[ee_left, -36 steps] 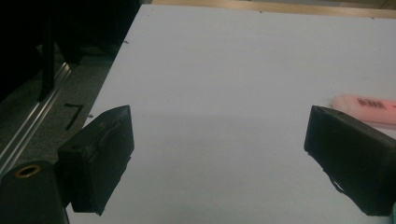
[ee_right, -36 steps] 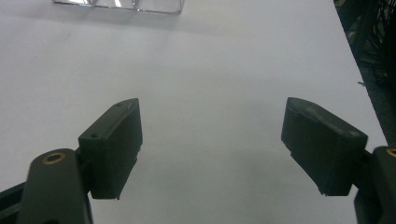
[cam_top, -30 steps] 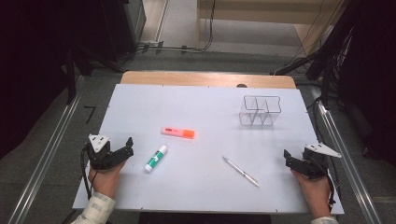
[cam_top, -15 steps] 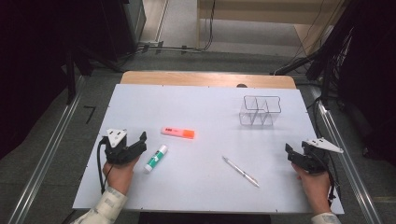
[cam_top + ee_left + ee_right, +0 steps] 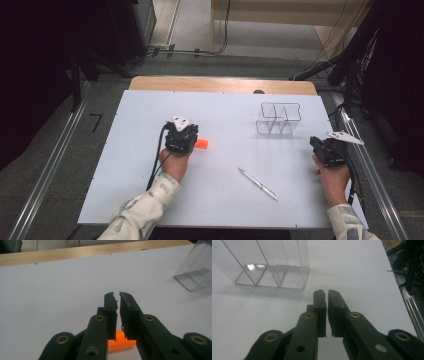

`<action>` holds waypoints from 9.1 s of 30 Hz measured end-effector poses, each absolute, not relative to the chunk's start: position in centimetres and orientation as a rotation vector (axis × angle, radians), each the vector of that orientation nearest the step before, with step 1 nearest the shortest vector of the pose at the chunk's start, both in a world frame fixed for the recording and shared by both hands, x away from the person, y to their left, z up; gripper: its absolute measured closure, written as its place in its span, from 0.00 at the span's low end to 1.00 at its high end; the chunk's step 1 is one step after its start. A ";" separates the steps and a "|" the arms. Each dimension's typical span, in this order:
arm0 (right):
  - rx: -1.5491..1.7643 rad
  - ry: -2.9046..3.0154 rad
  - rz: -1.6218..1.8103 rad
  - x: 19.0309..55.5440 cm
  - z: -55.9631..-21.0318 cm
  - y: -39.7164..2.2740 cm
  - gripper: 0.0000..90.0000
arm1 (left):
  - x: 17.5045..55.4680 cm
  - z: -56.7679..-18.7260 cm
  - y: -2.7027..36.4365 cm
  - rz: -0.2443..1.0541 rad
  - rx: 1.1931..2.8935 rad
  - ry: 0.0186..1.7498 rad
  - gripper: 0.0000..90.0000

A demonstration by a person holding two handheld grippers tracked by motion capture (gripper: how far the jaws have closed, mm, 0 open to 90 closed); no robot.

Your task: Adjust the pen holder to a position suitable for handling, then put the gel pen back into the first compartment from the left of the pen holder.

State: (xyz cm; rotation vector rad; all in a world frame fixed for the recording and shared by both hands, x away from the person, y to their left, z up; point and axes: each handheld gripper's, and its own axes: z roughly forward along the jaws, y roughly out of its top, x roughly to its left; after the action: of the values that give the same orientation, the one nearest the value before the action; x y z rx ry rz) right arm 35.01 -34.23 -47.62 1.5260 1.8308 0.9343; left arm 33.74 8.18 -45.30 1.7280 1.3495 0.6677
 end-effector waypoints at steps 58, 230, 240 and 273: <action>1.418 1.995 1.074 41.0 -48.1 -23.0 0.98 | 39.4 -46.4 1.7 0.557 1.849 1.334 1.00; 1.234 2.362 1.065 25.7 -49.2 -23.2 0.35 | 25.0 -48.9 25.1 0.830 1.544 1.655 0.18; 1.188 2.381 1.046 25.5 -49.4 -22.8 0.37 | 25.0 -48.9 25.1 0.830 1.543 1.655 0.18; 1.096 2.469 0.960 25.4 -50.1 -21.8 0.67 | 25.0 -48.9 25.1 0.827 1.544 1.654 0.18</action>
State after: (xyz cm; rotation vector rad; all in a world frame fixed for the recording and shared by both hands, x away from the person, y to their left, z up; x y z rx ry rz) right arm 25.44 -21.82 -50.10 1.0959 2.4692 0.9604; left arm 25.05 25.08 -48.92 1.5438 1.6540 0.8268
